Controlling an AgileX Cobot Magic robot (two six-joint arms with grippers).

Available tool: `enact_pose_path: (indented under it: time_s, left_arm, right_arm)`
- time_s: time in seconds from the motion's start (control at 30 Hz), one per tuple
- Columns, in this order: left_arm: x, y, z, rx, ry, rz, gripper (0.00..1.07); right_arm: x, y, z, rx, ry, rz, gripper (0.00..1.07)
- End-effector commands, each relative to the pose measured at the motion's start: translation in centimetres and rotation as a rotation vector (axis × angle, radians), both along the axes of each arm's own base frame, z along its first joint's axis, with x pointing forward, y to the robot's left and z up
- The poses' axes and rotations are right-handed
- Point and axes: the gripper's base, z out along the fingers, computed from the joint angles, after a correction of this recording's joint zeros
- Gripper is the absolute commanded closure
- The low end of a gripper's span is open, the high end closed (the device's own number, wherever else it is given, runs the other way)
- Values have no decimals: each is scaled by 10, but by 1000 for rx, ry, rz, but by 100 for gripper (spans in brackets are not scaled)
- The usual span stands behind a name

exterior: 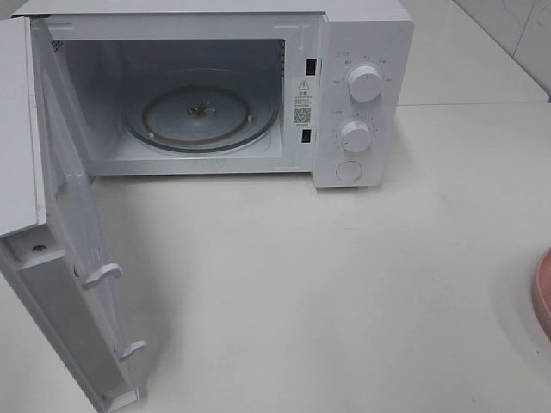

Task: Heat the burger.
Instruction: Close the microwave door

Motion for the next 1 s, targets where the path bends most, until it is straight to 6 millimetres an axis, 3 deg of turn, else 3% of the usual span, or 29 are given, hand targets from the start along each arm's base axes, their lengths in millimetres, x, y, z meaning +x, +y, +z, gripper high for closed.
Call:
enact_pose_path:
  time_s: [0.03,1.0]
  left_arm:
    - [-2,0,-1,-4,-20,-2,9]
    - [-2,-1,-1,-7,-20,-4,9]
  right_arm:
    - [-3,0,0,-12,-34,3,31]
    - [-3,0,0,-13,-34,4,31]
